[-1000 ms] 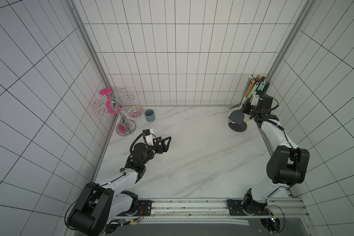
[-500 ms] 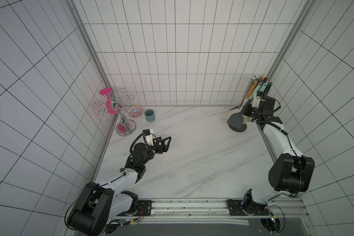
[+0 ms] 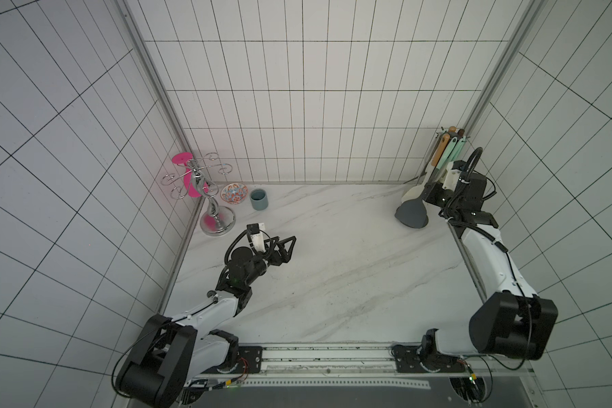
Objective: Take the spatula off the kitchen utensil rack
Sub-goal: Take off the spatula from the rack.
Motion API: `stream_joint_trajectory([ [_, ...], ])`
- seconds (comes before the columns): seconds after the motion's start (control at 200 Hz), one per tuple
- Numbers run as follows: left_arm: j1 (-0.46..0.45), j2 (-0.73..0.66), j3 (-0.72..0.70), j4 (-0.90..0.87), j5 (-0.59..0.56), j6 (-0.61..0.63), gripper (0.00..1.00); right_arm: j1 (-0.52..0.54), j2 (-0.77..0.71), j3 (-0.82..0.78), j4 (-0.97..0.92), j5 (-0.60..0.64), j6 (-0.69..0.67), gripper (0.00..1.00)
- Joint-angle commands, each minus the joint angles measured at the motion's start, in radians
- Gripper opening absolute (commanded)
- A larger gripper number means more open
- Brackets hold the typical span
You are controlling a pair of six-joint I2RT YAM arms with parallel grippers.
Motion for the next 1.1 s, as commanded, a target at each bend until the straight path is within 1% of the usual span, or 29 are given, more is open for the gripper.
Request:
stream_joint_trajectory([
  [0.0, -0.003, -0.009, 0.012, 0.009, -0.008, 0.002, 0.97, -0.005, -0.083, -0.087, 0.091, -0.012, -0.005, 0.00],
  [0.155, -0.003, -0.003, 0.012, 0.013, -0.006, 0.000, 0.98, -0.004, -0.154, -0.185, 0.155, -0.026, 0.002, 0.00],
  [0.335, -0.004, 0.007, 0.012, 0.023, 0.000, -0.006, 0.97, -0.003, -0.189, -0.233, 0.207, -0.043, -0.024, 0.00],
  [0.43, -0.003, 0.007, 0.012, 0.024, 0.000, -0.007, 0.97, -0.002, -0.207, -0.270, 0.272, -0.058, -0.039, 0.00],
  [0.54, -0.003, 0.008, 0.012, 0.026, 0.001, -0.008, 0.97, -0.003, -0.226, -0.295, 0.296, -0.038, -0.037, 0.00],
  [0.65, -0.003, 0.006, 0.012, 0.026, 0.002, -0.009, 0.97, -0.002, -0.263, -0.337, 0.344, -0.056, -0.022, 0.00],
  [0.91, -0.004, 0.006, 0.013, 0.029, 0.003, -0.011, 0.98, -0.001, -0.359, -0.406, 0.339, -0.101, 0.035, 0.00],
  [1.094, -0.005, 0.011, 0.010, 0.034, 0.011, -0.011, 0.98, -0.004, -0.398, -0.416, 0.319, -0.129, 0.050, 0.00],
])
